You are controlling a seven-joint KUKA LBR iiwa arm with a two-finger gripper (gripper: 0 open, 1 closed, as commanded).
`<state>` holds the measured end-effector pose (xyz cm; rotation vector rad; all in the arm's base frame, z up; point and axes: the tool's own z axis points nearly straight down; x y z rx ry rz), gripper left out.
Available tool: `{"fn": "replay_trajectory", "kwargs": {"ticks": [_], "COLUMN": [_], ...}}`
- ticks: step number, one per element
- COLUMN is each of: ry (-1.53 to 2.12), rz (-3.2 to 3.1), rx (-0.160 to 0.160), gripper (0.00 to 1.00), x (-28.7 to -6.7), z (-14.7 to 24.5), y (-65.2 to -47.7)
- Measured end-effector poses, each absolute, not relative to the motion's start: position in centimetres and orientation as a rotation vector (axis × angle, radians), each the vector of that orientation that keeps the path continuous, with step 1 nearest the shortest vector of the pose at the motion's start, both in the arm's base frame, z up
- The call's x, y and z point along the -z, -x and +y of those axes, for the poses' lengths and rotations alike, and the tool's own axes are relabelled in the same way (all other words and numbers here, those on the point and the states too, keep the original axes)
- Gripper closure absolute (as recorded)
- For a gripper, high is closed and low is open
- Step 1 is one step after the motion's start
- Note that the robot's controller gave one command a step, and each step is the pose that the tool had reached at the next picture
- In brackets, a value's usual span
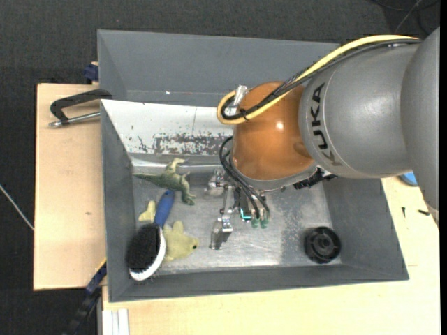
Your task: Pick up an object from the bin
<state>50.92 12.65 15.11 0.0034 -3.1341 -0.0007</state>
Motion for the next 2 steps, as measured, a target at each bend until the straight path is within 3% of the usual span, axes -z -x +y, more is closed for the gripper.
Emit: {"fn": "replay_trajectory", "kwargs": {"ticks": [1,2], "ry": [-0.234,-0.25], "rz": [-3.136,-3.135], "rx": [-0.015,-0.001], "gripper": [0.0,1.0], "x": [-8.81,-8.41], "z": [19.12,19.81], "y": [-50.33,-50.09]}}
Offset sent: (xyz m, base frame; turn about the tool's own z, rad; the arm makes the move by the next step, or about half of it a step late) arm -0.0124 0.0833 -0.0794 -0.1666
